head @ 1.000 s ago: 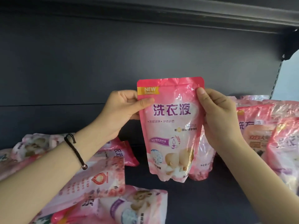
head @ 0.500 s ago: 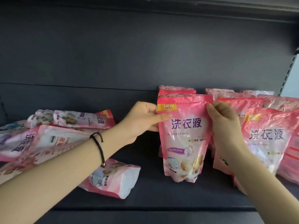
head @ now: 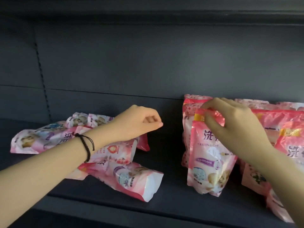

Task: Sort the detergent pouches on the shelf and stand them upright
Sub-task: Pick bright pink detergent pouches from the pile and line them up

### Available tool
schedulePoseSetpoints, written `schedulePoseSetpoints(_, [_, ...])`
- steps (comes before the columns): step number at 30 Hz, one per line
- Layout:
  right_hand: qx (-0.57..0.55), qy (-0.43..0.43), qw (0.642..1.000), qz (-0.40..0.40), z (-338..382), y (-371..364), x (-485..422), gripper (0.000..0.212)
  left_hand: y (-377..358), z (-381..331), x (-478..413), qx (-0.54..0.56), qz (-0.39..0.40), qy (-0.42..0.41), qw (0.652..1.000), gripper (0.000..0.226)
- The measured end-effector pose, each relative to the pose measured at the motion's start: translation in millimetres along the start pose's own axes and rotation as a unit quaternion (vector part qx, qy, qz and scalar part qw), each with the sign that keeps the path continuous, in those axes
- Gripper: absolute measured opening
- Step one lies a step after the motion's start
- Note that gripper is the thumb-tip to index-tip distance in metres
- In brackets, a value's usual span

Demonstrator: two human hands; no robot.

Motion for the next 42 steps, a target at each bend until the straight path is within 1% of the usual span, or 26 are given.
schedulePoseSetpoints(2, [0.021, 0.028, 0.999, 0.026, 18.7, -8.7, -5.0, 0.016, 16.4, 25.0, 10.6, -0.102, 0.008, 0.020, 0.995, 0.025])
schedulePoseSetpoints(6, [0.062, 0.082, 0.993, 0.062, 51.8, -35.2, -22.5, 0.021, 40.2, 76.2, 22.2, -0.250, 0.041, 0.040, 0.966, 0.027])
schedulePoseSetpoints(9, [0.068, 0.080, 0.985, 0.140, 65.7, -71.1, -41.7, 0.033, 50.3, 109.8, 22.9, -0.340, 0.052, 0.013, 0.939, 0.033])
schedulePoseSetpoints(12, [0.107, 0.070, 0.970, 0.205, 69.0, -116.8, -59.2, 0.037, 58.1, 138.3, 17.6, -0.396, 0.037, -0.025, 0.917, 0.036])
schedulePoseSetpoints(16, [0.102, 0.026, 0.956, 0.274, 67.6, -177.6, -77.9, 0.036, 64.2, 173.3, 7.4, -0.400, 0.038, -0.042, 0.915, 0.036])
schedulePoseSetpoints(18, [0.080, -0.027, 0.948, 0.306, 59.0, -203.9, -87.4, 0.035, 65.9, 191.2, 0.7, -0.394, 0.044, -0.039, 0.917, 0.036])
schedulePoseSetpoints(20, [0.049, -0.098, 0.936, 0.335, 44.6, -230.6, -98.5, 0.038, 67.1, 211.3, -7.9, -0.365, 0.059, -0.028, 0.929, 0.038])
schedulePoseSetpoints(23, [0.008, -0.205, 0.904, 0.374, 17.9, -267.7, -111.0, 0.051, 60.2, 238.6, -22.6, -0.277, 0.091, 0.008, 0.956, 0.039])
schedulePoseSetpoints(25, [-0.018, -0.277, 0.870, 0.407, -1.5, -291.1, -111.5, 0.060, 51.0, 254.4, -32.8, -0.187, 0.101, 0.037, 0.976, 0.038])
schedulePoseSetpoints(26, [-0.050, -0.325, 0.847, 0.418, -10.4, -301.6, -108.2, 0.063, 45.6, 260.6, -37.3, -0.142, 0.105, 0.047, 0.983, 0.037])
schedulePoseSetpoints(28, [-0.114, -0.415, 0.800, 0.418, -23.8, -317.1, -99.2, 0.074, 33.4, 269.8, -44.1, -0.087, 0.116, 0.055, 0.988, 0.037])
schedulePoseSetpoints(29, [-0.130, -0.443, 0.786, 0.411, -28.7, -323.3, -95.8, 0.079, 27.9, 273.8, -46.8, -0.073, 0.123, 0.054, 0.988, 0.039])
schedulePoseSetpoints(31, [-0.129, -0.469, 0.779, 0.396, -36.8, -334.4, -92.0, 0.080, 18.5, 280.4, -50.1, -0.044, 0.132, 0.057, 0.989, 0.041])
schedulePoseSetpoints(33, [-0.138, -0.486, 0.771, 0.388, -38.9, -342.8, -88.6, 0.074, 11.6, 284.6, -51.7, -0.021, 0.135, 0.063, 0.989, 0.044])
schedulePoseSetpoints(36, [-0.219, -0.521, 0.760, 0.322, -38.9, -348.7, -89.9, 0.058, 6.0, 286.8, -53.9, -0.022, 0.137, 0.067, 0.988, 0.050])
schedulePoseSetpoints(38, [-0.269, -0.521, 0.764, 0.269, -34.8, -343.9, -95.4, 0.042, 5.5, 287.2, -57.0, -0.014, 0.133, 0.077, 0.988, 0.053])
schedulePoseSetpoints(40, [-0.305, -0.494, 0.784, 0.218, -28.9, -334.9, -104.1, 0.025, 6.3, 286.9, -60.3, 0.018, 0.134, 0.092, 0.987, 0.056])
schedulePoseSetpoints(42, [-0.331, -0.455, 0.809, 0.170, -19.6, -321.7, -113.3, 0.022, 8.1, 285.3, -63.1, 0.058, 0.133, 0.104, 0.984, 0.058])
Point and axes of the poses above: each hand's wrist, its own x-axis away from the middle knuckle, its own y-axis out of the back of the hand, z = x × y, the point moved 5 cm from there along -x, towards the middle knuckle, and after that the axes turned 9 degrees about -x, right-handed, at the moved point
